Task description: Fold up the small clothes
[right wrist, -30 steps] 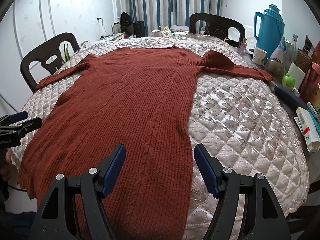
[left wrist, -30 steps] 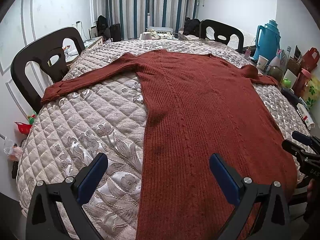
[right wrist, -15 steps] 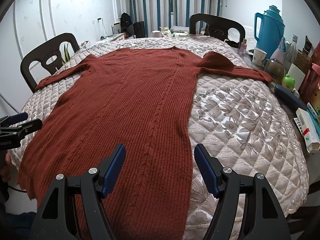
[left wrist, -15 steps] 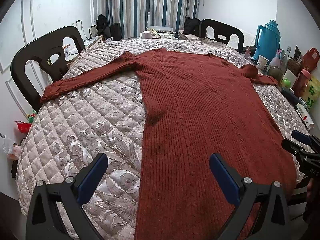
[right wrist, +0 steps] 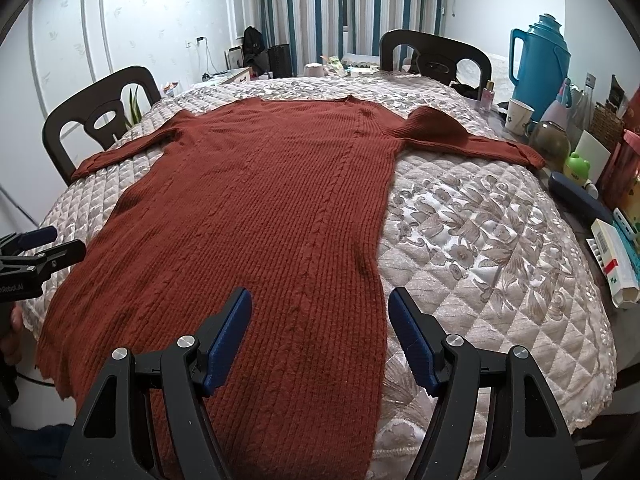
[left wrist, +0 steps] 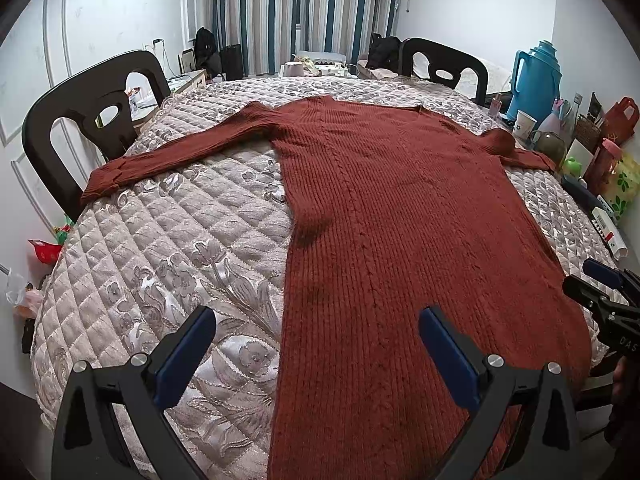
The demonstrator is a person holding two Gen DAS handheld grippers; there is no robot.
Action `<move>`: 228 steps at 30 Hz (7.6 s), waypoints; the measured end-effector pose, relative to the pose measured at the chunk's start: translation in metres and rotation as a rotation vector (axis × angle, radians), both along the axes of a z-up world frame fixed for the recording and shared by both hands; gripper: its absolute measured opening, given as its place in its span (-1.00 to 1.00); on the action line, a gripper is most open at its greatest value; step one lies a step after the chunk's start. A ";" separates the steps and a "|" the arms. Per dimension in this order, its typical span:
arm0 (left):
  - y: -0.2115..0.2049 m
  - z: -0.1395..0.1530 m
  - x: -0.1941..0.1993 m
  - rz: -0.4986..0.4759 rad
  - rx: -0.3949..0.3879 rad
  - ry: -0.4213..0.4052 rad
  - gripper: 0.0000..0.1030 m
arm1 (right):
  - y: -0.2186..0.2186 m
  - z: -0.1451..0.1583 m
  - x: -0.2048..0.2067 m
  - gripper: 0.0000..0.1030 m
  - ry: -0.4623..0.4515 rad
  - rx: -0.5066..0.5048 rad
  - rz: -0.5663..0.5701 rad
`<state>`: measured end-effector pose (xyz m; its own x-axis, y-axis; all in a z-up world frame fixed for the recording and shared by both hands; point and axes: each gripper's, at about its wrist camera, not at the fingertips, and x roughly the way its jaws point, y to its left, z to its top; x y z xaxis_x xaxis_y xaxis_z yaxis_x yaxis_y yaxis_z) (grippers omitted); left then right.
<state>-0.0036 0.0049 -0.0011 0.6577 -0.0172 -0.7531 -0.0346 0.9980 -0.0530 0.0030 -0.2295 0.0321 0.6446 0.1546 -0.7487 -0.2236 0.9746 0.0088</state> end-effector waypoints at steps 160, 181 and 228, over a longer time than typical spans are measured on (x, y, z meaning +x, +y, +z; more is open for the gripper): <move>-0.016 0.041 0.211 -0.451 -0.376 -0.134 0.09 | -0.009 -0.001 0.131 0.38 0.053 0.315 -0.020; 0.090 0.038 0.215 -0.097 -0.267 -0.200 0.11 | -0.001 0.003 0.262 -0.79 0.104 0.516 0.058; 0.049 -0.001 0.237 -0.129 -0.209 -0.040 -0.33 | -0.198 -0.018 0.224 -0.03 -0.044 0.490 -0.456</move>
<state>0.2337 0.0541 -0.0016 0.6689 -0.2556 -0.6981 0.0982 0.9612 -0.2578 0.2265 -0.4280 0.0139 0.7542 0.1746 -0.6329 0.1997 0.8573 0.4745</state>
